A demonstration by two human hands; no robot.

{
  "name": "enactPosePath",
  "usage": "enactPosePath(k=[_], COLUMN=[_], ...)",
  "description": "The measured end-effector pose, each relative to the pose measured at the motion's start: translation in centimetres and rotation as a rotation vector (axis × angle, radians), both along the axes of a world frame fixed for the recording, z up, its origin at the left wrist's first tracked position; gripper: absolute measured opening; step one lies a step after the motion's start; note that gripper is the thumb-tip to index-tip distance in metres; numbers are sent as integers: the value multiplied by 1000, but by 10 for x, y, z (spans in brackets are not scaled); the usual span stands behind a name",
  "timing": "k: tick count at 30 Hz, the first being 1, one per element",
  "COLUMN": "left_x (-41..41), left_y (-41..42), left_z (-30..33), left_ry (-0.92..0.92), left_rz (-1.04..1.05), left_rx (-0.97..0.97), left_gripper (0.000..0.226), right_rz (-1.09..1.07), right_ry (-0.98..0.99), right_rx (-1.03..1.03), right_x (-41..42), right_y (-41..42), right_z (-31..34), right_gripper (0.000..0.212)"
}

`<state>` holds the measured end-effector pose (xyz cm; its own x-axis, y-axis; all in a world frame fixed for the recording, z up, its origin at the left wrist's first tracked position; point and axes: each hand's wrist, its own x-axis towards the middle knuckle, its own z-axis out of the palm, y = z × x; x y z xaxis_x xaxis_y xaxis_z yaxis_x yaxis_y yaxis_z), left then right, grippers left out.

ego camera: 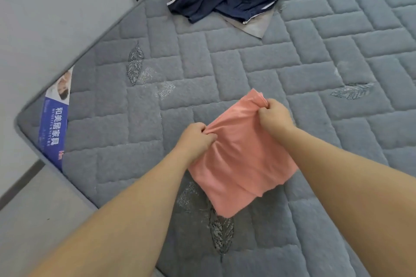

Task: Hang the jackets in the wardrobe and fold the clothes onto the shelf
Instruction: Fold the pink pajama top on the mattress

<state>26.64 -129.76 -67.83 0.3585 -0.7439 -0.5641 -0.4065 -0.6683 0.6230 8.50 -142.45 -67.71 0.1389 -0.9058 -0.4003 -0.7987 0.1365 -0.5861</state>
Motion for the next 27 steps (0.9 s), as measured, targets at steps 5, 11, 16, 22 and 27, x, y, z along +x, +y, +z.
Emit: enactPosePath(k=[5,11,16,22,27], left_x=[19,21,13,19,25], left_y=[-17,-10,-4,-15,-20], left_z=[-54,-82,-91,-98,-73], left_ry=[-174,-317,-631,-366,-90], left_rz=[-89,-207,-294,-240,-333], left_rx=[90,93,79,254,322], left_gripper=[39,45,54,48,25], right_rz=[76,129,-35,64,35], right_ry=[219,438,423,374,135], right_rx=[-149,-399,-361,-190,23], right_x=[19,7,15,25,34], right_y=[-13,-5,-9,-23,-33], right_z=[-50,-92,-97,-95,-72], right_gripper=[23,28,42,66,32])
